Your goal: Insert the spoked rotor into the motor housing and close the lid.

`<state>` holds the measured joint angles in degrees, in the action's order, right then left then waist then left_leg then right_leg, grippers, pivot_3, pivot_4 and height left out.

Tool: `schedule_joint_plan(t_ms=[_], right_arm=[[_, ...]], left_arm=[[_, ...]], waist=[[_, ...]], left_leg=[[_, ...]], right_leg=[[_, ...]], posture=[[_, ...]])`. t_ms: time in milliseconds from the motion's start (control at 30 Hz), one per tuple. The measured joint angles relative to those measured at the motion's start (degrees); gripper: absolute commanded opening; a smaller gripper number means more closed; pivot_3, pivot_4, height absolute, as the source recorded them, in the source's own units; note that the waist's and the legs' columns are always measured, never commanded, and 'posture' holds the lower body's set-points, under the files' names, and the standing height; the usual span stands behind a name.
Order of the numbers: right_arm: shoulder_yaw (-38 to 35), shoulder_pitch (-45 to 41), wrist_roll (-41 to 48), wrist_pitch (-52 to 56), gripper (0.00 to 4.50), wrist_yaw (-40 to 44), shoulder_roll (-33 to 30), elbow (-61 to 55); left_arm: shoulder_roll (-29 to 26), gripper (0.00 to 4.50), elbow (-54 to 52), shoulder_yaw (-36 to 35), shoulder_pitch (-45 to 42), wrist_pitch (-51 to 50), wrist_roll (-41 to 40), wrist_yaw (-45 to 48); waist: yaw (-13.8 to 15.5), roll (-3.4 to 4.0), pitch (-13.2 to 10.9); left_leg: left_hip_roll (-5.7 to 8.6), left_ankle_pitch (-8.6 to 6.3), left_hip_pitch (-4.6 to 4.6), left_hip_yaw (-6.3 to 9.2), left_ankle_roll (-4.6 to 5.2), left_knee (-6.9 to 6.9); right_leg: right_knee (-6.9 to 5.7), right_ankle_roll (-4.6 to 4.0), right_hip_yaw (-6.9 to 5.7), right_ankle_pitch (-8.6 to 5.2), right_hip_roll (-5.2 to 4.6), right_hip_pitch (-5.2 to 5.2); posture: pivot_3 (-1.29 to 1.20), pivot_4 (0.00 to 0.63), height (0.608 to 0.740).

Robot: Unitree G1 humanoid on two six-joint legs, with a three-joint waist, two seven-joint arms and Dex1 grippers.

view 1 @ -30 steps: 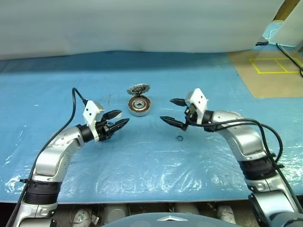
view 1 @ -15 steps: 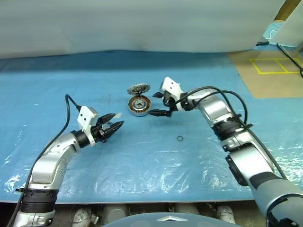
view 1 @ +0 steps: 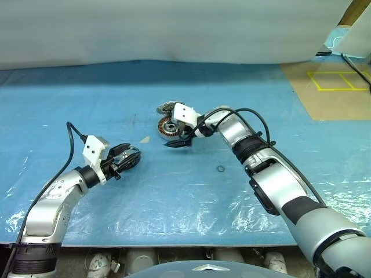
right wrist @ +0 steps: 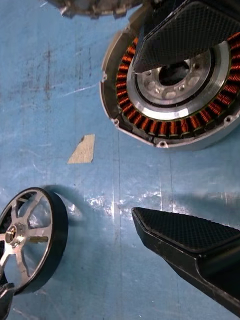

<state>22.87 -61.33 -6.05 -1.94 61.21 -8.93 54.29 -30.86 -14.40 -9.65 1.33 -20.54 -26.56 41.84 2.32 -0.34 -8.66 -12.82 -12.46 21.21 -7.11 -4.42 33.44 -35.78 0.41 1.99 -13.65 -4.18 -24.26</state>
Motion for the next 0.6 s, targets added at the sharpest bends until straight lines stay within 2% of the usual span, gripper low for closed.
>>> schedule_joint_plan(t_ms=[267, 600], right_arm=[[1.14, -1.77, -7.49, -8.79, 4.5, -4.91, 0.41, 7.25], [1.89, -2.91, -11.67, -11.38, 4.5, -4.58, -0.3, 8.46]], left_arm=[[0.07, 2.58, -0.14, 0.02, 0.14, -0.01, -0.01, -1.02], [1.18, 2.58, -0.36, 1.37, -0.06, -0.03, 0.04, -1.44]], waist=[[-0.05, 0.0, 0.0], [-0.02, 0.0, 0.0]], left_leg=[[0.0, 0.01, 0.01, 0.0, 0.0, 0.01], [-0.01, 0.01, 0.02, 0.0, 0.0, 0.03]], right_leg=[[0.0, -0.01, -0.03, 0.0, 0.0, 0.0], [-0.03, -0.01, -0.03, 0.0, 0.0, 0.0]], posture=[[0.0, 0.15, 0.74], [0.0, 0.15, 0.74]])
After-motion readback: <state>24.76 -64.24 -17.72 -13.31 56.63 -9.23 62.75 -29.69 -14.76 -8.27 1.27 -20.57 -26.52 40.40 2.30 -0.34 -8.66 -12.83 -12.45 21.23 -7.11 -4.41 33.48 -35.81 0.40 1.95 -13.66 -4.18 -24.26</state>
